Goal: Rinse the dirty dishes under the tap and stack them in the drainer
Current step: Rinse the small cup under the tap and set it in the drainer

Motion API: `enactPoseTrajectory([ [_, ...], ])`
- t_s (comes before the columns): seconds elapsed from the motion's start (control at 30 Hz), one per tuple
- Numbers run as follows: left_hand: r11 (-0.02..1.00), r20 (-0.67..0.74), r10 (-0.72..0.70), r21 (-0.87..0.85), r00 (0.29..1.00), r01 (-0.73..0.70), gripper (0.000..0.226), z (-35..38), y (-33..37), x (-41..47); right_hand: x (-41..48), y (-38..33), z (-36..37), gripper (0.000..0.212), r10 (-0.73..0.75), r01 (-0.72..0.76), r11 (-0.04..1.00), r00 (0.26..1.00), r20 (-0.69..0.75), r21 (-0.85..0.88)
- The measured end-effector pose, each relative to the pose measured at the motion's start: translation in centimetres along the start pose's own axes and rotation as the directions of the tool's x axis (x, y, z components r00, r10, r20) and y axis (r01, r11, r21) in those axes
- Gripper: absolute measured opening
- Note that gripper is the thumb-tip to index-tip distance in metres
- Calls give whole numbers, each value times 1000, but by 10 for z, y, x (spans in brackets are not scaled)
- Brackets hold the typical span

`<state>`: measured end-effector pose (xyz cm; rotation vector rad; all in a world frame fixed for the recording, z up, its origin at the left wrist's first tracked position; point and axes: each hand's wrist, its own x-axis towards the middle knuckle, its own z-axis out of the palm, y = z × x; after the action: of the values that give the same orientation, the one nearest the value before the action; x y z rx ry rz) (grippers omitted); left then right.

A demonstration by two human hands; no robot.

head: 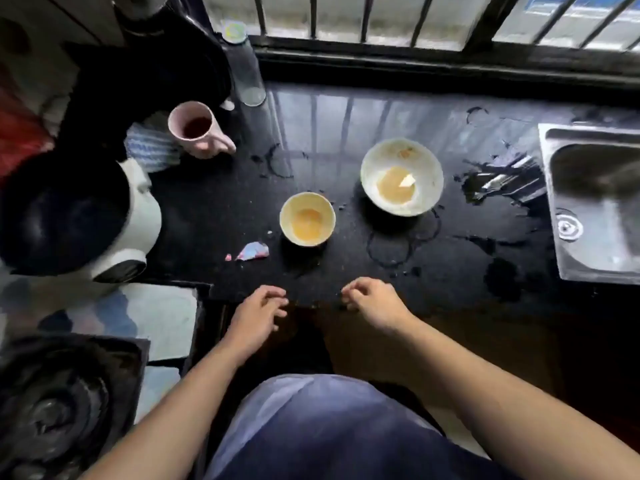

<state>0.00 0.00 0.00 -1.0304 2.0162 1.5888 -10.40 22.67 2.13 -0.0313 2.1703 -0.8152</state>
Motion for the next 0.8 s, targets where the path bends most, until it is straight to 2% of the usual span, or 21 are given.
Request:
enactPoseTrajectory([
  [0.07,998,-42,22,-59,999,-25,21,-9,36,33,33,-37,-12,19,31,-22,992,997,-70,125],
  [0.13,997,-59,43,-54,997,-47,21,-17,70,59,62,-73,-27,32,49,-35,988,995,-90,151],
  [0.23,999,9,43,-18,999,-43,43,-23,100,91,97,-106,-39,47,51,-51,999,999,2,10],
  [0.33,995,75,42,90,996,-48,44,-24,110,105,110,-114,-43,45,44,-35,985,998,50,-167],
  [0.4,992,89,22,121,996,-32,43,-21,113,111,108,-112,-45,40,43,-36,984,998,36,-173],
  [0.6,978,192,105,157,976,-136,32,4,137,112,65,-82,-78,31,114,-111,993,990,-86,47],
  [0.73,966,437,56,204,898,-159,37,57,163,94,17,-39,-105,35,201,-170,971,962,-183,170],
  [0.8,960,535,15,229,845,-163,29,93,172,79,-9,-10,-114,35,257,-195,948,936,-242,252],
])
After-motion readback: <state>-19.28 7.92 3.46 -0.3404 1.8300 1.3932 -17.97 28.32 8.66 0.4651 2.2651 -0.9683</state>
